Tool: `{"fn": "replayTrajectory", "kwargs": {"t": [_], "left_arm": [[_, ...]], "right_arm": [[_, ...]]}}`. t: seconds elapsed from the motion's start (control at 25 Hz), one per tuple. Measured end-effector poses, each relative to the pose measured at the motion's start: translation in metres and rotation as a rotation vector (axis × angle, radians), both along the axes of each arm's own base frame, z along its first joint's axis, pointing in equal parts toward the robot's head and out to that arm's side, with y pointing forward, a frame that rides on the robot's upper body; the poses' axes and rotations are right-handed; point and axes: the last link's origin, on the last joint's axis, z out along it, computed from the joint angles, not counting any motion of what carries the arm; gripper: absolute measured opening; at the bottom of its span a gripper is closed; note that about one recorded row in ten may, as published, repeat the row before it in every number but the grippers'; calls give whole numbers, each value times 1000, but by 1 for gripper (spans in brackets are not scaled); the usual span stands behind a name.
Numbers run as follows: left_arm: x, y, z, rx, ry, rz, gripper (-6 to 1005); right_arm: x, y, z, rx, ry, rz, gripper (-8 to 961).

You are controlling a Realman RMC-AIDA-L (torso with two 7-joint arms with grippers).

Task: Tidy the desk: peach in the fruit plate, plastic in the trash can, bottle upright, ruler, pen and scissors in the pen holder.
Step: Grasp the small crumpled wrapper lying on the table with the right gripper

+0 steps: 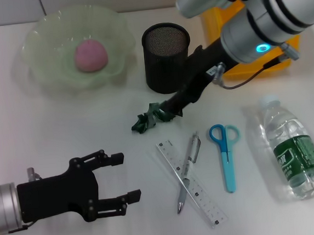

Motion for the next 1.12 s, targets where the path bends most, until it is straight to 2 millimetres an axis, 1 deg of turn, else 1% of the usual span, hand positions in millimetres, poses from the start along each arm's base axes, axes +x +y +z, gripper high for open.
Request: {"fn": "replayTrajectory", "kwargs": {"t": [0.16, 0.28, 0.44, 0.84, 1.12], "left_arm": [[0, -1, -8, -11, 22, -2, 862], [-1, -3, -9, -9, 24, 0, 862], [-1, -3, -9, -9, 24, 0, 862], [5, 1, -11, -14, 16, -23, 862], [6, 1, -11, -13, 15, -26, 862]], "right_arm": [[3, 5, -14, 30, 5, -34, 819], [6, 6, -26, 43, -5, -34, 819], [7, 5, -36, 42, -6, -31, 818], [10, 4, -56, 31, -1, -33, 819], [15, 10, -69, 35, -6, -63, 819]]}}
